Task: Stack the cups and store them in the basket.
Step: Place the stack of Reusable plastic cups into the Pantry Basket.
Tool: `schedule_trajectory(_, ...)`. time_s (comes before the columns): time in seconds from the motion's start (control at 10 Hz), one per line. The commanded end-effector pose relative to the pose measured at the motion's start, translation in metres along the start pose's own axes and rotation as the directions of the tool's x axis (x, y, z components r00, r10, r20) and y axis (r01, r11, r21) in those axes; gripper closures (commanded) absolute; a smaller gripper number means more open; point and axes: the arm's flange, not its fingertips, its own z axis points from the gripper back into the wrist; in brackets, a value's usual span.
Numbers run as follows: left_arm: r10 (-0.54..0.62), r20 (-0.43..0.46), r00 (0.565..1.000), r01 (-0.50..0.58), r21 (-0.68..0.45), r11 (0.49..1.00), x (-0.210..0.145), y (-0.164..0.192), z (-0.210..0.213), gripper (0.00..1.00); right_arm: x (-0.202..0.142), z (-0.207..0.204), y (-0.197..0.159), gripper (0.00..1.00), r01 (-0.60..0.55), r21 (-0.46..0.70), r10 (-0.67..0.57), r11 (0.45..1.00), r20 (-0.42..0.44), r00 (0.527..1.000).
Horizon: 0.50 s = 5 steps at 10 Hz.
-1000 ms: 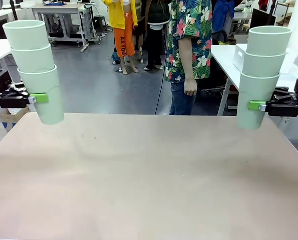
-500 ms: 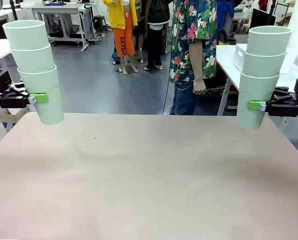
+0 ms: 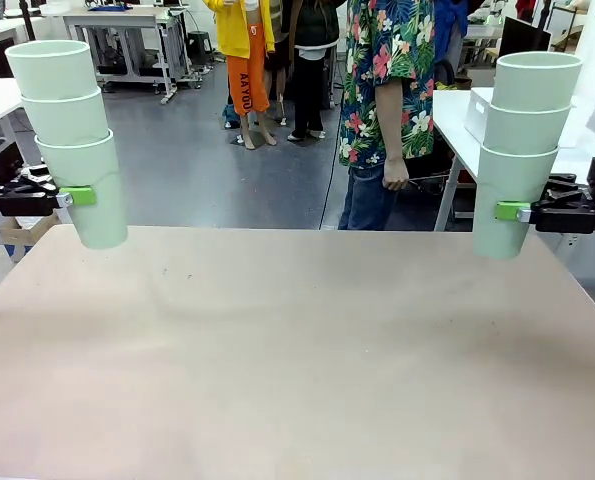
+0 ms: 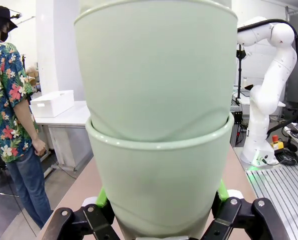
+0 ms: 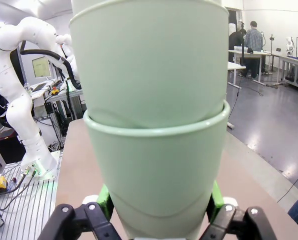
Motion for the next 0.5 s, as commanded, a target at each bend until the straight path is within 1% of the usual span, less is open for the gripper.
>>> schedule_trajectory(0.0,-0.01,0.003,1.0,0.01,-0.003,1.0,0.0039,-0.0015,-0.0007,0.13,0.0025,0.0004,0.0001,0.13,-0.005,-0.005,0.005,1.0,0.002,1.0)
schedule_trajectory(0.4,-0.01,0.003,1.0,0.01,-0.003,1.0,0.0039,-0.0015,-0.0007,0.13,0.0025,0.0004,0.0001,0.13,-0.005,-0.005,0.005,1.0,0.002,1.0)
